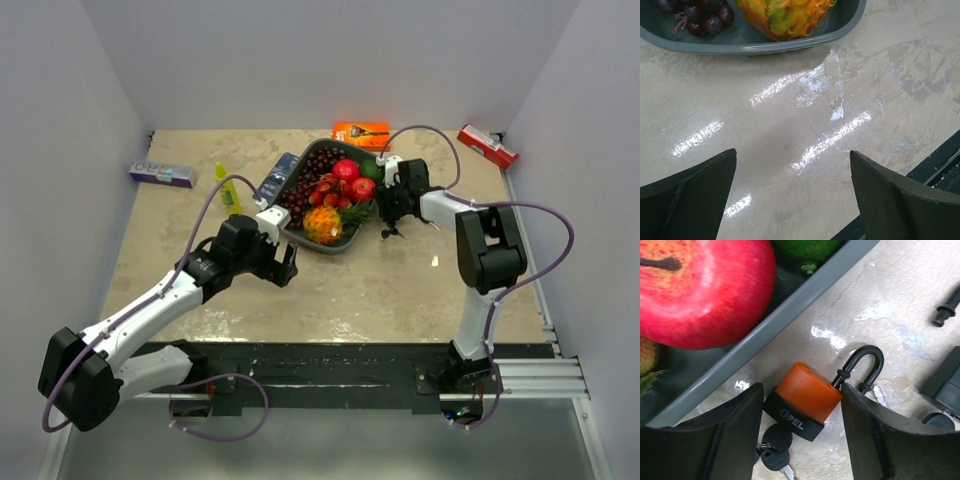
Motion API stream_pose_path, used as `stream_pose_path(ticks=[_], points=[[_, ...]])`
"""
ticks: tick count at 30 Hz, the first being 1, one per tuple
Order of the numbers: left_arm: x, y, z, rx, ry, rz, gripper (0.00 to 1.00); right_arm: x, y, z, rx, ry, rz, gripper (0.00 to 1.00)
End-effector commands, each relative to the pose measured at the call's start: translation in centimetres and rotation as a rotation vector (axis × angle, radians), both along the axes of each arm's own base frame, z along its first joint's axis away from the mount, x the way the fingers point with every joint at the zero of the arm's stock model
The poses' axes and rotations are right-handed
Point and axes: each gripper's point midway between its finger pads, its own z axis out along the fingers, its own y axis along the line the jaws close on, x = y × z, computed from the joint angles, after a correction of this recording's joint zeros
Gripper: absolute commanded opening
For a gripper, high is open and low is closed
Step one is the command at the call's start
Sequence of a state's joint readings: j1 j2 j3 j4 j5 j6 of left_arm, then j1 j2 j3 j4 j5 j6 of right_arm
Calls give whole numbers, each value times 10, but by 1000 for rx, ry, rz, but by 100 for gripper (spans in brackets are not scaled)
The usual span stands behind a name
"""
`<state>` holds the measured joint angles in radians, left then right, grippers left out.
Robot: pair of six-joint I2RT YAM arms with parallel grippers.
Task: Unlock with the key
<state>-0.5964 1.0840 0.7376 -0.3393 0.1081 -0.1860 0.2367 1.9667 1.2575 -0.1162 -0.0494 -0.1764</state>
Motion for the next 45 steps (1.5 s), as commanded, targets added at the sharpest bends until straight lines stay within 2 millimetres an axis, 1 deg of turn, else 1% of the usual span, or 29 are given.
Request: stream_pose_path(ticks=[1,2,7,9,10,12,13,15,16,17,18,19,20,21,22,24,25,26,27,28,29,31,32,34,35,36,39,42,45], points=[[3,-1,2,3,-19,-20,99,20,1,24,32,-97,14,67],[2,-2,2,2,-20,-27,99,19,2,25,34,-100,9,72],[2,-4,9,-17,-43,-38,99,14,2,37,67,-118,-21,82],[4,-3,17,-31,-71,-33,99,12,3,49,94,-144,-42,90],[4,-2,18,-35,-79,-28,99,8,2,48,101,-142,-48,91],[8,3,25,-47,-108,4,99,8,3,65,140,-180,-71,93],[9,4,28,-49,-120,14,99,5,4,66,155,-189,-77,94],[14,11,36,-66,-151,52,99,0,4,81,200,-229,-106,95],[16,15,39,-74,-158,69,99,-2,1,88,206,-248,-112,99],[17,18,45,-94,-172,88,99,-4,4,92,254,-246,-148,99],[23,26,50,-107,-191,125,99,-7,2,108,276,-278,-161,99],[26,31,53,-117,-200,151,99,-13,1,111,288,-289,-172,99],[29,40,62,-137,-225,196,99,-17,1,119,328,-307,-197,99],[37,55,70,-152,-256,262,99,-21,-3,132,347,-345,-223,99],[40,65,75,-163,-279,306,99,-32,-5,153,376,-397,-232,99],[46,92,102,-223,-372,419,99,-44,-10,175,414,-442,-265,99],[47,103,106,-235,-395,476,99,-57,-13,195,435,-481,-267,99],[47,117,117,-242,-441,537,99,-61,-18,202,431,-500,-283,99],[48,129,120,-237,-457,592,99,-69,-21,205,426,-499,-287,99],[48,136,125,-234,-474,624,100,-74,-27,214,417,-525,-305,99],[48,145,127,-218,-486,666,100,-82,-30,229,424,-562,-305,99],[48,153,133,-197,-513,688,100,-94,-34,236,420,-585,-304,99],[48,156,139,-203,-537,698,100,-102,-37,249,434,-624,-299,99],[46,156,144,-208,-555,695,100,-110,-37,249,440,-639,-289,99],[46,155,148,-217,-569,688,100,-118,-38,259,454,-668,-281,99],[45,155,150,-222,-576,687,100,-121,-38,255,458,-672,-279,99],[44,156,147,-212,-579,683,100,-134,-41,258,485,-717,-277,99],[43,156,147,-210,-581,677,100,-142,-45,261,497,-766,-280,99],[42,157,147,-204,-589,676,100,-145,-49,264,495,-788,-289,99]])
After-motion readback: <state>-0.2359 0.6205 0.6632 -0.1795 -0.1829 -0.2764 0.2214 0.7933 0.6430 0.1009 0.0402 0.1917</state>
